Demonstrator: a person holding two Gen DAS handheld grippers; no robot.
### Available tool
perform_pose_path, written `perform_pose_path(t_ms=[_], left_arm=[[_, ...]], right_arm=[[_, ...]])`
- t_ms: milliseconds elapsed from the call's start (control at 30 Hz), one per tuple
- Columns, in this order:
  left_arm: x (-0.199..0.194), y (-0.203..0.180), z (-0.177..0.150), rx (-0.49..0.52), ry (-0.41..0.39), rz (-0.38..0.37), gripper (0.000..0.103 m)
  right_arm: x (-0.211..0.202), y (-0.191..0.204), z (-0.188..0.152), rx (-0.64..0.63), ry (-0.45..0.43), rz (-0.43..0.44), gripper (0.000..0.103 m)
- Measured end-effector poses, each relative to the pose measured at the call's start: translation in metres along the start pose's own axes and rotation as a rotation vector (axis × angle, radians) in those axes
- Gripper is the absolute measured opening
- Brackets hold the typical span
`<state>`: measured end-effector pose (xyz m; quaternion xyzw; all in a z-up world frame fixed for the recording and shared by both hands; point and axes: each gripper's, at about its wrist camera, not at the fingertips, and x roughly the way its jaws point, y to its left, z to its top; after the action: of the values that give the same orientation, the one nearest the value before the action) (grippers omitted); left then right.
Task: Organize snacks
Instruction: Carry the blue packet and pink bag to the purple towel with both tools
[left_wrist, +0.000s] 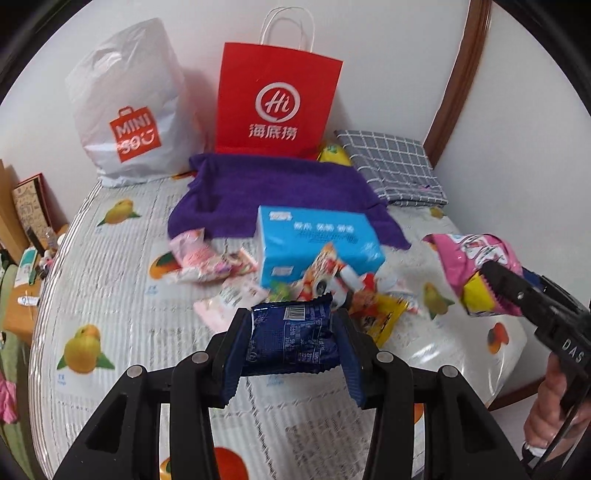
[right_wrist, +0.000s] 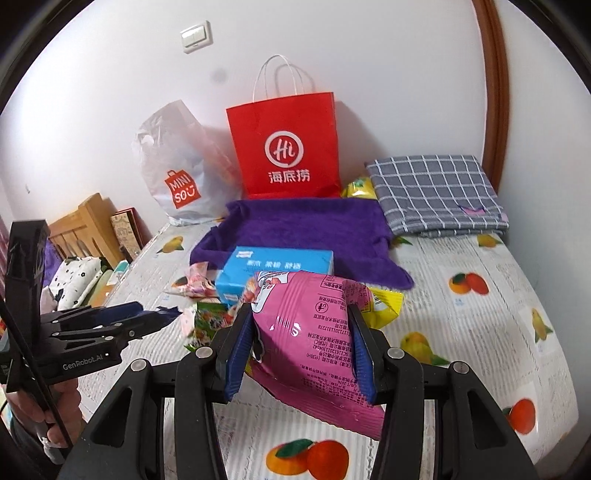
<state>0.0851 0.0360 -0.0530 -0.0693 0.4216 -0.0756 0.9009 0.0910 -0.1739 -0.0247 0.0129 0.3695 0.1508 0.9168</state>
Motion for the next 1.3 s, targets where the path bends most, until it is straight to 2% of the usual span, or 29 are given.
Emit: perform_pose_path(t_ms=[267, 600, 867, 1300], left_arm=[[0.006, -0.009, 0.044, 0.013, -0.026, -0.024, 0.043], [0.032, -0.012, 0.096, 0.007, -0.028, -0.059, 0.043], [0.053, -0.012, 0.122, 0.034, -0.036, -0.04, 0.043], [0.09, 0.0, 0.156, 0.023, -0.037, -0.007, 0.043]], right_arm=[[0.015, -0.001, 0.036, -0.011, -0.012, 0.011, 0.048], [0.049, -0.002, 0.087, -0.017, -0.037, 0.061, 0.048], [0.086, -0.011, 0.116, -0.019, -0.033, 0.047, 0.048], [0.145, -0.024, 0.156, -0.017, -0.023, 0.04, 0.048]])
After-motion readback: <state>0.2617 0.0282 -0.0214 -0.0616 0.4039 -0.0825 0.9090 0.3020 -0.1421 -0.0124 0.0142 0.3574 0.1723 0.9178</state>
